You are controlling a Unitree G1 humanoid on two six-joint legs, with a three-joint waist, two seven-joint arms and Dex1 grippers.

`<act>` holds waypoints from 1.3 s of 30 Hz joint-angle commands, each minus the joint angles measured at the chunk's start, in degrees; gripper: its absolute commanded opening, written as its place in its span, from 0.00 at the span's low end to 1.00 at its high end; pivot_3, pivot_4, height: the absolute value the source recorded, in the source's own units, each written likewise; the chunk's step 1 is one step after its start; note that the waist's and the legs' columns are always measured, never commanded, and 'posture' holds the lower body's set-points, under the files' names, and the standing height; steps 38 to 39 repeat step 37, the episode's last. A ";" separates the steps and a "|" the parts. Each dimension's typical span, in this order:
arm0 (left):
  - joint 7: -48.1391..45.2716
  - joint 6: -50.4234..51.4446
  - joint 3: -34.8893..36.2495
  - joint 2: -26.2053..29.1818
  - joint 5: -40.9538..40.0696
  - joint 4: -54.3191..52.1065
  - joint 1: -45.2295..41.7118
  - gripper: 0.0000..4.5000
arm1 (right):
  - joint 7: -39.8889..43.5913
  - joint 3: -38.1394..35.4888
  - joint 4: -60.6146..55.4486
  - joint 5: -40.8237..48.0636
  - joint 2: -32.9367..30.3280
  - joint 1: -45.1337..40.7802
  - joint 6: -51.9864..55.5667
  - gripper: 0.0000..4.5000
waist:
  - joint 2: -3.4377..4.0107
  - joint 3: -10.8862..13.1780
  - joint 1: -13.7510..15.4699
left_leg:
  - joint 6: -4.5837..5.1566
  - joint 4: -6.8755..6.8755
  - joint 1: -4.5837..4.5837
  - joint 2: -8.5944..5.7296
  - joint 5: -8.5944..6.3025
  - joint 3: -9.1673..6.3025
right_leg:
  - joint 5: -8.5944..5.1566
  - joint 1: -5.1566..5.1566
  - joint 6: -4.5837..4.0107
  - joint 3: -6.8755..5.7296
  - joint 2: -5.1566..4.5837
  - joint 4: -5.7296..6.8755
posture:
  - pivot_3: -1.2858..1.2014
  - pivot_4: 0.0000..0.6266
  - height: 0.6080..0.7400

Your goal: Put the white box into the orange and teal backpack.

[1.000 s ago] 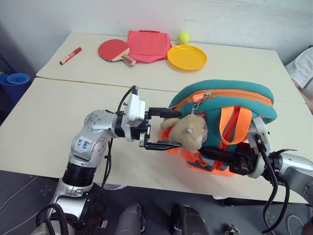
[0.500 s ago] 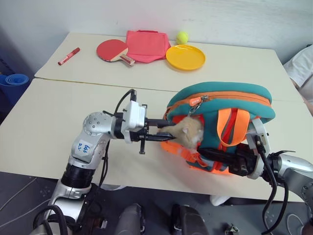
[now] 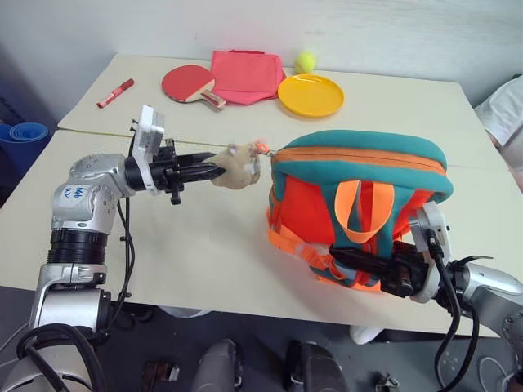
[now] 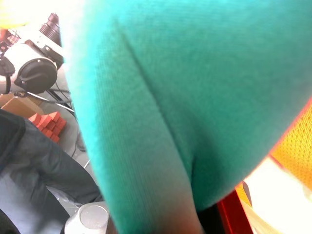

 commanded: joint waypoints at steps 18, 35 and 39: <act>2.47 -13.08 3.98 -4.18 2.96 -11.63 17.06 0.64 | -2.18 -0.26 -1.37 -30.07 7.89 6.27 -25.00 0.36 | 0.01 -0.01 -0.24 | -0.05 -0.03 0.00 0.07 -0.05 0.12 | 0.00 -0.13 0.00 0.17 -0.16 0.04 | 0.52 0.24 1.00; 6.10 -25.17 18.13 5.64 4.92 -29.27 53.03 1.00 | 26.67 -14.77 33.31 -42.45 2.34 16.67 -58.70 1.00 | 0.22 0.07 -0.63 | -0.44 -0.78 0.84 0.06 -0.50 0.47 | -0.06 0.14 -0.12 0.68 -0.46 -0.44 | 0.52 0.24 1.00; 7.29 -25.40 18.05 5.25 4.83 -30.03 53.36 1.00 | 27.53 -13.84 34.84 -43.12 2.24 15.20 -60.02 1.00 | 0.26 0.08 -0.51 | -0.56 -0.89 0.88 0.06 -0.43 0.48 | -0.12 0.08 -0.22 0.68 -0.46 -0.35 | 0.52 0.24 1.00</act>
